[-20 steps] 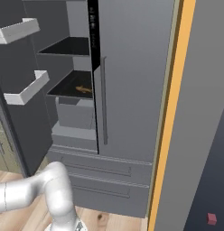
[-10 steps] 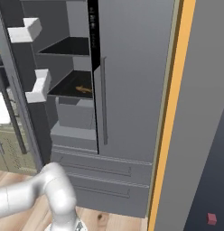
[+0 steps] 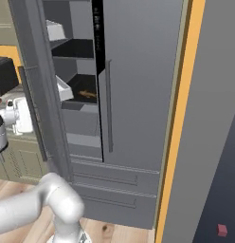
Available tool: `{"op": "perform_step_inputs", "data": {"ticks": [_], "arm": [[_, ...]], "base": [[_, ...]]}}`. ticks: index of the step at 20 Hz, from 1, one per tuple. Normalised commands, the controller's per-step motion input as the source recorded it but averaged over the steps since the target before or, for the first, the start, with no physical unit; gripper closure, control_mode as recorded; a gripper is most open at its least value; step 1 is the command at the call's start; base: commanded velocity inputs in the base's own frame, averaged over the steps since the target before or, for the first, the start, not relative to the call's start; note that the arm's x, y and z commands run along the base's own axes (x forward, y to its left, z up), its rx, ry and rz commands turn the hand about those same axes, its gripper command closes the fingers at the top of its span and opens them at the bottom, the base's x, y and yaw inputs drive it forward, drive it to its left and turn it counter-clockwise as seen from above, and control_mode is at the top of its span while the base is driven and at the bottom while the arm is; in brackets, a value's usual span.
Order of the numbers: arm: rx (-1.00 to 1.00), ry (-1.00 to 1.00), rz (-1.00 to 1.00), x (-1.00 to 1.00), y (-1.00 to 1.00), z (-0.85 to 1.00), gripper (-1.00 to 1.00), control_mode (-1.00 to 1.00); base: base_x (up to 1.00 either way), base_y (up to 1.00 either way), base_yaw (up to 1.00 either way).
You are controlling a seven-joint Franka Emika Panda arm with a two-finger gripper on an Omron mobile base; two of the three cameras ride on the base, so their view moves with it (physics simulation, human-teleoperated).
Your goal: Place the fish on the counter behind the older fish on the same shelf of the fridge to maintain FIFO order. Close the fridge door when finished.
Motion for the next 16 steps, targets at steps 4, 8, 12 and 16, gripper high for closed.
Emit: {"op": "perform_step_inputs", "data": {"ticks": [4,8,12,16], "arm": [[0.10,-0.06,0.03,0.39,-0.83,0.04,-1.00,-1.00],[0.10,-0.03,0.00,0.72,-0.43,0.25,-1.00,-1.00],[0.08,-0.01,0.00,0.71,-0.14,0.17,-1.00,-1.00],[0.08,-0.03,0.00,0.64,0.00,0.07,-1.00,-1.00]], "base": [[0.00,0.00,0.00],[0.00,0.00,0.00],[0.00,0.00,0.00],[0.00,0.00,0.00]]}}
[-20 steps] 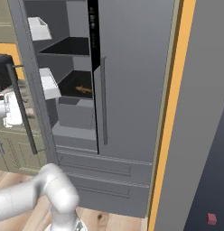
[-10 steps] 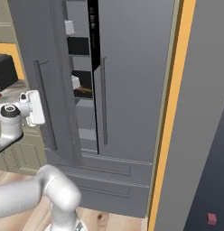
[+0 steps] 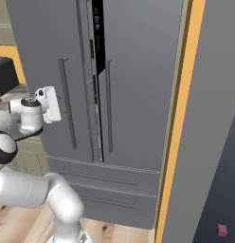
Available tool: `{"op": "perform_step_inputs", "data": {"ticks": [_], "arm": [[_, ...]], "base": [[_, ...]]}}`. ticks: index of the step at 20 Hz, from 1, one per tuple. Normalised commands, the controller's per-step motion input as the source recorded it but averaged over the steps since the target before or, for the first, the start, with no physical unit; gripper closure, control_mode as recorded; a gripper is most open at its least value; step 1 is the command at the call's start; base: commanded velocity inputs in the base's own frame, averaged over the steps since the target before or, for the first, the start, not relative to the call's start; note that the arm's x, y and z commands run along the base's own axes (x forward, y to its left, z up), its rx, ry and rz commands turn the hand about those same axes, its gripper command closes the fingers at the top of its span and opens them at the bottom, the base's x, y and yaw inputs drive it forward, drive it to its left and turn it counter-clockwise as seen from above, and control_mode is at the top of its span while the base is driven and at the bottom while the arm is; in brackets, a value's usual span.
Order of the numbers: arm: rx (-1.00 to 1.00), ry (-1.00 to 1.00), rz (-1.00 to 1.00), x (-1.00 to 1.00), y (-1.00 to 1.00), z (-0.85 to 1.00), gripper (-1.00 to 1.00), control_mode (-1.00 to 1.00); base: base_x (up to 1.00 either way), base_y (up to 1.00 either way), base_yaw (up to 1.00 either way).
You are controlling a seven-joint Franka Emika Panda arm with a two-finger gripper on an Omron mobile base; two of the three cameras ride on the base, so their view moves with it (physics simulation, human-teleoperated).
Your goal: Place the fish on the counter behind the older fish on the same shelf of the fridge to maintain FIFO order. Close the fridge door when finished.
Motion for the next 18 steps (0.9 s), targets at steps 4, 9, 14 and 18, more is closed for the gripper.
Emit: {"op": "perform_step_inputs", "data": {"ticks": [4,9,14,18], "arm": [[0.07,-0.03,0.00,0.60,0.00,0.01,-1.00,-1.00],[0.07,-0.06,0.00,0.53,-0.07,0.00,-1.00,-1.00],[0.07,-0.06,0.00,0.56,-0.13,0.00,-1.00,-1.00],[0.05,-0.04,0.00,0.17,-0.21,0.01,-1.00,-1.00]], "base": [[0.00,0.00,0.00],[0.00,0.00,0.00],[0.00,0.00,0.00],[0.00,0.00,0.00]]}}
